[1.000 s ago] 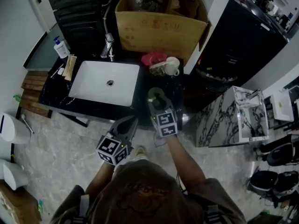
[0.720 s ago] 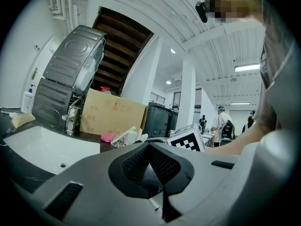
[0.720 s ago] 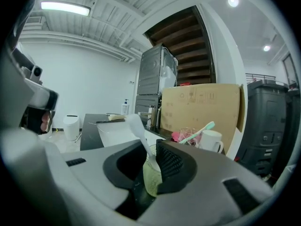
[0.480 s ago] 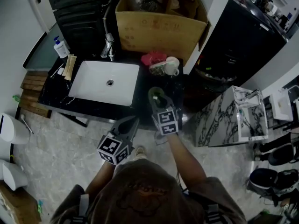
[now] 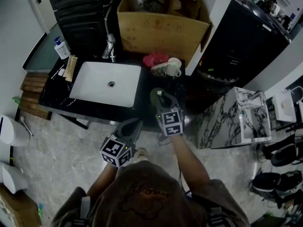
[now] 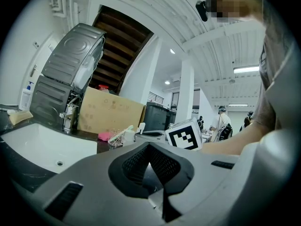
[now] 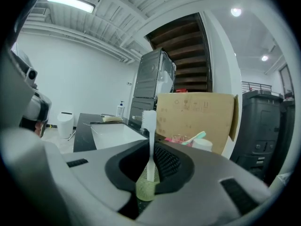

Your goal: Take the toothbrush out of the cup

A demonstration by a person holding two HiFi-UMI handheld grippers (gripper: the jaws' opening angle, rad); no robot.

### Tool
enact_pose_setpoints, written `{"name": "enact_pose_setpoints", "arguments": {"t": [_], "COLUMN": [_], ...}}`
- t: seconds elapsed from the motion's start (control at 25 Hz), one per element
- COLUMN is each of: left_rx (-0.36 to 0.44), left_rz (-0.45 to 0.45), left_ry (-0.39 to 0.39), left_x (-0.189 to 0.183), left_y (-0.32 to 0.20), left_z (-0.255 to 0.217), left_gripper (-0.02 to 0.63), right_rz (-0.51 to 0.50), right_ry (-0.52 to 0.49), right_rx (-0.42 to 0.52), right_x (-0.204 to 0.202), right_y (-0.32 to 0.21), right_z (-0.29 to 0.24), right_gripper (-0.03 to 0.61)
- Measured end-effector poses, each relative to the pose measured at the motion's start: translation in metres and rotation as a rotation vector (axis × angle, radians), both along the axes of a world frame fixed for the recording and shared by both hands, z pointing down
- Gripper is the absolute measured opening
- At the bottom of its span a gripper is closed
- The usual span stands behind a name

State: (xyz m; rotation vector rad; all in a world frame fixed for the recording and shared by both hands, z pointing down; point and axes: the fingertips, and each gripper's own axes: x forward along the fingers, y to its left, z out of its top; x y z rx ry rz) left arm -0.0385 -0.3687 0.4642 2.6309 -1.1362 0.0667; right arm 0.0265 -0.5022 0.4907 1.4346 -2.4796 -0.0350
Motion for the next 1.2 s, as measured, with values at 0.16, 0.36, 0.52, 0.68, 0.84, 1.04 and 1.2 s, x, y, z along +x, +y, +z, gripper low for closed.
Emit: {"name": "enact_pose_setpoints", "arguments": {"t": [0.16,0.36,0.52,0.68,0.84,1.04,1.2], "left_rx": [0.000,0.020,0.004,0.002,-0.006,-0.013,-0.009], "left_rz": [0.007,0.012,0.020,0.035,0.049,0.072,0.086], "left_ry": [0.003,0.007,0.013,0.010,0.014,0.014,0.007], "left_x": [0.003,0.006,0.011,0.015,0.021,0.031,0.040], "left_y": [0.000,-0.001,0.002,0.006,0.011,0.023,0.034], "left_z": [0.001,0.002,0.006,0.008,0.008,0.008,0.010], "left_gripper": [0.000,0.000,0.000,0.000,0.000,0.000,0.000], "right_rz": [0.001,-0.003,-0.005,-0.022,-0.044,-0.055,-0.050], "right_ry": [-0.008,-0.019,-0.040,-0.060,-0.095,-0.118,-0.132], "right_rx": [0.025,0.060,0.094,0.130,0.136,0.136,0.128], "right_x": [0.006,0.013,0.021,0.028,0.033,0.040,0.048], "right_y": [0.000,-0.002,0.003,0.019,0.041,0.082,0.115], "right_z": [-0.015,-0.043,-0.070,-0.101,-0.121,-0.127,-0.120], "right_gripper": [0.023,0.023,0.023,0.023,0.023,0.023,0.023]}}
